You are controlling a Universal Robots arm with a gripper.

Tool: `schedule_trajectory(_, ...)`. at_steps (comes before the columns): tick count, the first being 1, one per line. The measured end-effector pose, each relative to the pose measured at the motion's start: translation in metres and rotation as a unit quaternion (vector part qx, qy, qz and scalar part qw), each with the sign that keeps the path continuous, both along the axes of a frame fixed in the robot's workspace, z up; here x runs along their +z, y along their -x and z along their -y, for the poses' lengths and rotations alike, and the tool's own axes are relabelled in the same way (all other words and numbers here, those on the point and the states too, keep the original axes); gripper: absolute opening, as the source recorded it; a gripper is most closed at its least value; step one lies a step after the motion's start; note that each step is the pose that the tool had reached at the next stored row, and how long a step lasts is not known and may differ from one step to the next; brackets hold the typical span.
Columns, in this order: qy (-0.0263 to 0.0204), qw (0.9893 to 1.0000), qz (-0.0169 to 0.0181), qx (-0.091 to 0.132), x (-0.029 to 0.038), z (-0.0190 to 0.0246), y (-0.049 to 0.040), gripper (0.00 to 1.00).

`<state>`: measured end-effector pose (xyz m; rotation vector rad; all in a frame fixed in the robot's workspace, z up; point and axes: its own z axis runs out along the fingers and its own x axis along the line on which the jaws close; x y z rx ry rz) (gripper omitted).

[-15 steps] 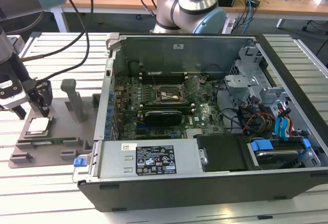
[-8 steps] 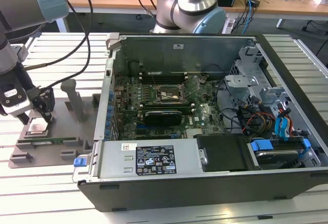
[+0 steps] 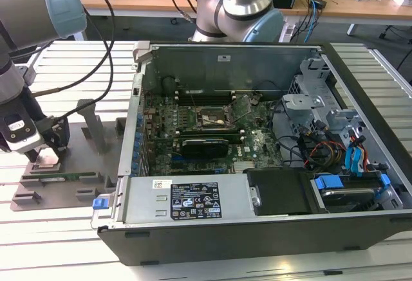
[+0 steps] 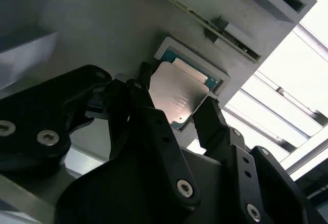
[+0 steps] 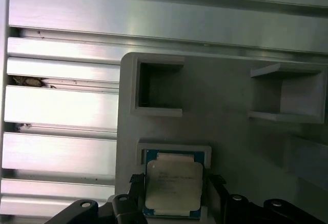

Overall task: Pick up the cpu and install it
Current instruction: 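Pick up the cpu and move it towards the insertion slot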

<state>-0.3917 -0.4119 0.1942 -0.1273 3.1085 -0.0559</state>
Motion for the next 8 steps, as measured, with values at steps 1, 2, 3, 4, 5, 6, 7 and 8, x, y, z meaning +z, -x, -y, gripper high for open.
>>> schedule_trajectory(1, 0.0000, 1.0000, 0.0001, 0.001, -0.0007, 0.0011, 0.0000, 0.60)
schedule_trajectory(2, 0.0001, 1.0000, -0.0001, 0.002, -0.0022, 0.0012, -0.0012, 0.60)
schedule_trajectory(3, 0.0002, 1.0000, -0.0001, 0.002, -0.0031, 0.0013, -0.0016, 0.60)
schedule_trajectory(4, -0.0002, 1.0000, -0.0002, 0.002, -0.0039, 0.0013, -0.0017, 0.60)
schedule_trajectory(5, -0.0006, 1.0000, -0.0003, 0.002, -0.0050, 0.0012, -0.0017, 0.60)
schedule_trajectory(6, -0.0009, 1.0000, -0.0002, 0.002, -0.0060, 0.0012, -0.0016, 0.60)
schedule_trajectory(7, -0.0010, 1.0000, -0.0002, 0.001, -0.0071, 0.0012, -0.0016, 0.60)
schedule_trajectory(8, -0.0010, 1.0000, -0.0001, 0.001, -0.0084, 0.0012, -0.0017, 0.60)
